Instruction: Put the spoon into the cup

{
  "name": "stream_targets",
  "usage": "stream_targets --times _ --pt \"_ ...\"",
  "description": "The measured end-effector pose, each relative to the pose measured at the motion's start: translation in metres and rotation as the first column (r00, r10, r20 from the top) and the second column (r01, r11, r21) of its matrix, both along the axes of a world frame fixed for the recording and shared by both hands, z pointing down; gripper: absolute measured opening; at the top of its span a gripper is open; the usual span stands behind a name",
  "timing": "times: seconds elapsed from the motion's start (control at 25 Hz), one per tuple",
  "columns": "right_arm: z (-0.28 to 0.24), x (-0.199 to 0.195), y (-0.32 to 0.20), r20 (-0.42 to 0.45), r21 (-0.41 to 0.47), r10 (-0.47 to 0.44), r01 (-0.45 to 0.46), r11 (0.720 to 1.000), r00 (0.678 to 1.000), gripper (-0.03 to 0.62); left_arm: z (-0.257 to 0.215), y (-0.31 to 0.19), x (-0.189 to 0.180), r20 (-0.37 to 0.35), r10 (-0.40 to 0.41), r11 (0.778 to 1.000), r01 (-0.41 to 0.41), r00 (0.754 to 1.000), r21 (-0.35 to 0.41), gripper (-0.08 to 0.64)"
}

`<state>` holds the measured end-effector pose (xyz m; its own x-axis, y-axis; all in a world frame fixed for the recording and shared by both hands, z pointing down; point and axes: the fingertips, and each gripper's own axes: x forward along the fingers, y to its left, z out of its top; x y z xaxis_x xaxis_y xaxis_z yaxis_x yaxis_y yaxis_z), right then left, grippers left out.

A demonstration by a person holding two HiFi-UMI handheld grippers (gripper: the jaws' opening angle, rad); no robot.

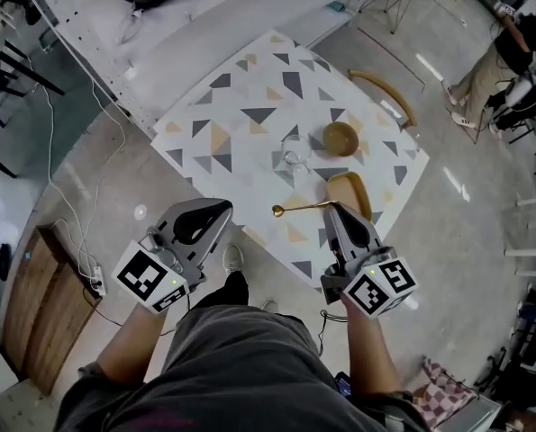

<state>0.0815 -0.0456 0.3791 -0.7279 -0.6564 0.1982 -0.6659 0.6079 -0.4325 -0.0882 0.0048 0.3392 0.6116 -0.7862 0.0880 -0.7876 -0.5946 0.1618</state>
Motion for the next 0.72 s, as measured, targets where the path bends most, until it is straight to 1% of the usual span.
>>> stream_targets --times 0.4,0.72 --pt "-0.002 -0.03 -0.034 -0.022 0.005 0.055 -0.055 0.998 0.998 0.024 0.002 -0.043 -0.035 -0.011 0.051 0.999 -0.051 0.999 -0.004 0.014" --pt "0.001 -0.044 -0.055 -0.043 0.006 0.086 -0.086 0.996 0.995 0.025 0.009 -0.065 -0.053 -0.017 0.065 0.998 -0.065 0.998 -0.008 0.014"
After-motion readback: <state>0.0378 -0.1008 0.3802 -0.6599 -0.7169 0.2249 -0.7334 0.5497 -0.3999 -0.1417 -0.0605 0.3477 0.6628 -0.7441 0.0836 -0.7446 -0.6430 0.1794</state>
